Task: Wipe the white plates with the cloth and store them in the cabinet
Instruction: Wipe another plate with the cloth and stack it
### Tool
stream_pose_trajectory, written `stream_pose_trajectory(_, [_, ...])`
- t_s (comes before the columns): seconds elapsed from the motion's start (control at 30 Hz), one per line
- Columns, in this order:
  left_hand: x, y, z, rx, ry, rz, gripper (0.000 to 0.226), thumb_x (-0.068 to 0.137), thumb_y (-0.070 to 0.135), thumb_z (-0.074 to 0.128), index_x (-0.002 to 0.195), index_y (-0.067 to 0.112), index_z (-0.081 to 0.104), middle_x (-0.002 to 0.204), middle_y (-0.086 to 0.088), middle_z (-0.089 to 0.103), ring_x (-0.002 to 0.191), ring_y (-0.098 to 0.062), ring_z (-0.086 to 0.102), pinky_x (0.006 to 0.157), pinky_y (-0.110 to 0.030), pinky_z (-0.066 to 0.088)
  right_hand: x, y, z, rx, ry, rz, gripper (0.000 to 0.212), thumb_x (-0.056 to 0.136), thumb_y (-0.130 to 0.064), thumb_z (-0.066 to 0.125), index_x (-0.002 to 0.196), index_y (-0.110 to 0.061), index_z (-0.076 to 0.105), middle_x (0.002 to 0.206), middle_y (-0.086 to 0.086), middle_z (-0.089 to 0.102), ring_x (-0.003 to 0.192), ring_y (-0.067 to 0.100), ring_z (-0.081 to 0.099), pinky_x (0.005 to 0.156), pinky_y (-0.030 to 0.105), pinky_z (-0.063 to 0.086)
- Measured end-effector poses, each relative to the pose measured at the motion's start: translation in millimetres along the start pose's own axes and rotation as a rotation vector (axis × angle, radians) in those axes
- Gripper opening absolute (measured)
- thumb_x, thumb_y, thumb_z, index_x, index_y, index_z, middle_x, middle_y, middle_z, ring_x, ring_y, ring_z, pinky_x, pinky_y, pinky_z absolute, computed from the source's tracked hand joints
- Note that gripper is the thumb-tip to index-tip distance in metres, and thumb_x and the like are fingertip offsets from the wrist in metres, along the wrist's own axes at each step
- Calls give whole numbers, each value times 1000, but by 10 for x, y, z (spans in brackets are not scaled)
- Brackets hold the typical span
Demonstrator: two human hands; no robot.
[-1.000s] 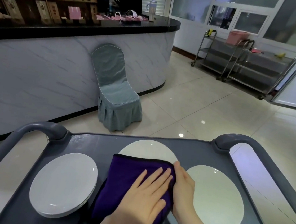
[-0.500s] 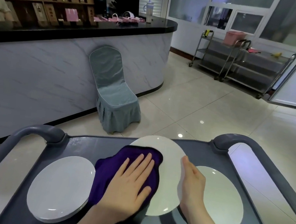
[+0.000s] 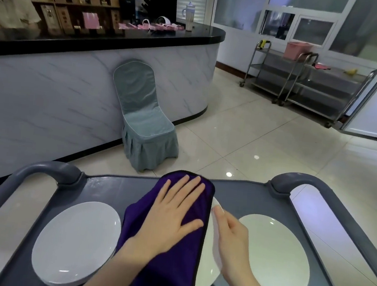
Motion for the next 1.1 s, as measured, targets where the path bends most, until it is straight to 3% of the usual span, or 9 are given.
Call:
stream_pose_trajectory(0.07, [1, -195, -132, -145, 49, -90, 65, 90, 60, 48, 147, 34, 32, 149, 16, 41, 138, -4, 33, 116, -32, 22, 36, -203, -13, -202, -71, -94, 34, 96, -20, 62, 69, 0, 63, 63, 1, 55, 64, 12, 46, 57, 19, 39])
stream_pose_trajectory(0.17, [-83, -484, -176, -566, 12, -330, 30, 87, 48, 65, 114, 38, 58, 102, 26, 67, 96, 5, 60, 85, -19, 45, 140, -462, -50, -409, -178, -180, 34, 93, -17, 66, 61, -26, 70, 65, -15, 65, 63, 0, 53, 60, 15, 41])
stream_pose_trajectory(0.27, [-66, -450, -258, -704, 33, -364, 10, 86, 32, 71, 89, 26, 64, 80, 16, 69, 72, -3, 62, 65, -14, 44, 197, -608, 23, -520, -287, -261, 30, 93, -20, 66, 68, -36, 69, 70, -20, 69, 68, -5, 58, 66, 14, 43])
stream_pose_trajectory(0.37, [52, -243, -254, -689, -67, -255, 20, 86, 31, 72, 72, 23, 60, 61, 12, 59, 58, -3, 52, 57, -16, 37, 155, -542, 237, -656, -434, -351, 17, 95, -30, 64, 82, -26, 74, 71, -8, 67, 66, 5, 56, 67, 23, 43])
stream_pose_trajectory(0.5, [-59, -418, -171, -772, -44, -397, 21, 89, 25, 70, 70, 21, 62, 63, 8, 62, 59, -1, 52, 59, -20, 40, 176, -596, 211, -613, -431, -329, 23, 95, -32, 63, 74, -34, 72, 70, -12, 68, 66, 2, 56, 65, 19, 42])
stream_pose_trajectory(0.7, [-462, -647, -170, -882, 250, -747, 16, 95, 21, 61, 80, 20, 66, 70, 14, 71, 61, 5, 59, 61, -14, 45, 264, -541, -158, -289, -88, -170, 23, 96, -18, 61, 76, -21, 72, 74, -16, 71, 68, -3, 61, 62, 7, 43])
stream_pose_trajectory(0.83, [-286, -683, -231, -826, 161, -625, 11, 88, 22, 70, 78, 17, 68, 73, 4, 71, 62, 0, 58, 63, -19, 46, 258, -521, -63, -362, -182, -197, 20, 96, -18, 61, 82, -23, 73, 81, -16, 73, 74, -5, 63, 67, 8, 44])
stream_pose_trajectory(1.0, [-129, -482, -124, -674, -64, -444, 22, 83, 26, 76, 69, 29, 59, 65, 17, 64, 60, 3, 55, 60, -13, 40, 175, -520, 294, -646, -456, -324, 28, 96, -26, 63, 71, -39, 63, 69, -23, 63, 67, -3, 56, 65, 13, 39])
stream_pose_trajectory(1.1, [-235, -560, -108, -777, 48, -554, 14, 87, 25, 72, 75, 23, 65, 70, 9, 69, 65, -5, 61, 65, -24, 47, 209, -576, 174, -542, -377, -319, 36, 96, -22, 63, 64, -37, 64, 65, -18, 62, 64, -2, 53, 63, 14, 39])
Point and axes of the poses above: each hand's wrist, its own x-axis towards the middle knuckle, its own z-axis out of the palm, y = z × x, the point moved 9 cm from there along x, towards the middle knuckle
